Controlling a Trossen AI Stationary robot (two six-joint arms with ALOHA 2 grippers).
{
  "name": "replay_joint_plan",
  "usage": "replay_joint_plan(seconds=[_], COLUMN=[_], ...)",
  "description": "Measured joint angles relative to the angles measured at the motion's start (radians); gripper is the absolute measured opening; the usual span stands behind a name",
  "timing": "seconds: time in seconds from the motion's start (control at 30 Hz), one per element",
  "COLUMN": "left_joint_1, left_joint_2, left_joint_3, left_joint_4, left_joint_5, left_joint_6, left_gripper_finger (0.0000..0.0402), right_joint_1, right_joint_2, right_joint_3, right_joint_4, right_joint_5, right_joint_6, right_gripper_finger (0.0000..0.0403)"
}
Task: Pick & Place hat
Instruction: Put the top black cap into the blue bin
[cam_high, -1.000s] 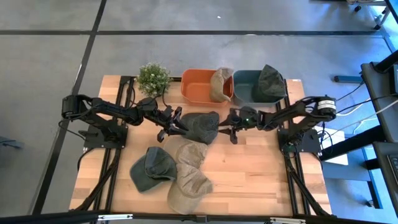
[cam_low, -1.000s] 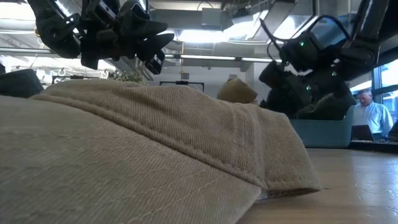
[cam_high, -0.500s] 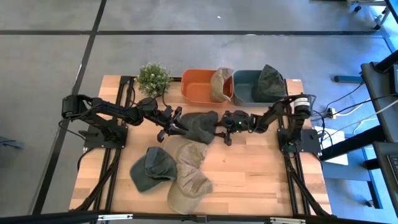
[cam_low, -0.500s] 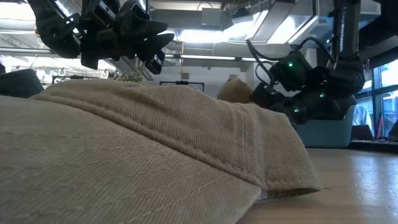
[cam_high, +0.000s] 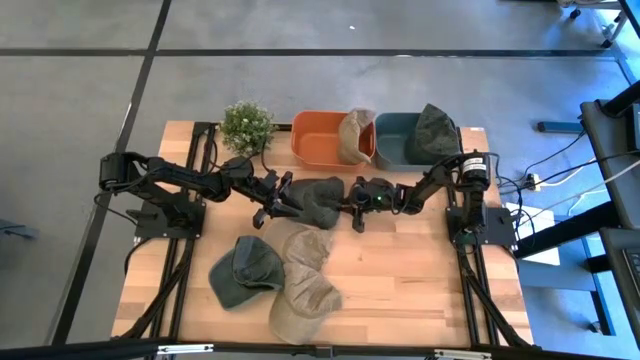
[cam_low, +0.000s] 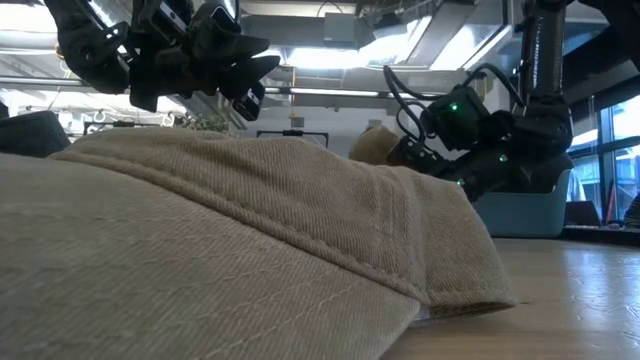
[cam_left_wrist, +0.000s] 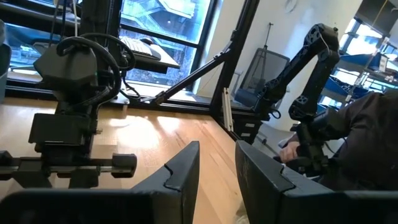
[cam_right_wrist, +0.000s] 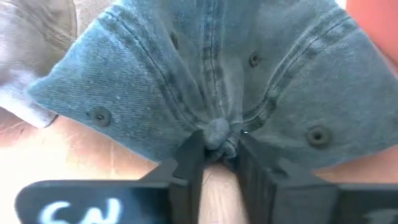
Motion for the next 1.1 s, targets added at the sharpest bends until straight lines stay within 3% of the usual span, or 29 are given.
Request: replay_joint_plan(seconds=[0.27,0.4,0.67,0.87,1.1], left_joint_1=[0.0,0.0,0.0,0.0,0.0], left_joint_2=[0.0,0.0,0.0,0.0,0.0], left_joint_3=[0.0,0.0,0.0,0.0,0.0], left_joint_4=[-0.001,-0.005,-0.005,-0.006,-0.02], left_joint_5=[0.0,0.0,0.0,0.0,0.0], left_joint_6=[-0.004,-0.004,-0.003,0.0,0.0], left_gripper_finger=[0.01,0.01,0.01,0.01,0.01], right_joint_1=[0.001,0.002,0.016,0.044,0.05], right_joint_2=[-0.061,-0.21,-0.596,-0.782,-0.839], right_joint_3=[-0.009,-0.015,0.01,0.175,0.486], right_joint_4=[-0.041,-0.213,-0.602,-0.974,-1.354], right_joint_5=[-0.066,-0.065,0.054,0.145,0.155], right_joint_6=[0.008,0.004,-0.07,-0.144,-0.222], right_gripper_finger=[0.0053,0.0053,0.0052,0.0051,0.0051])
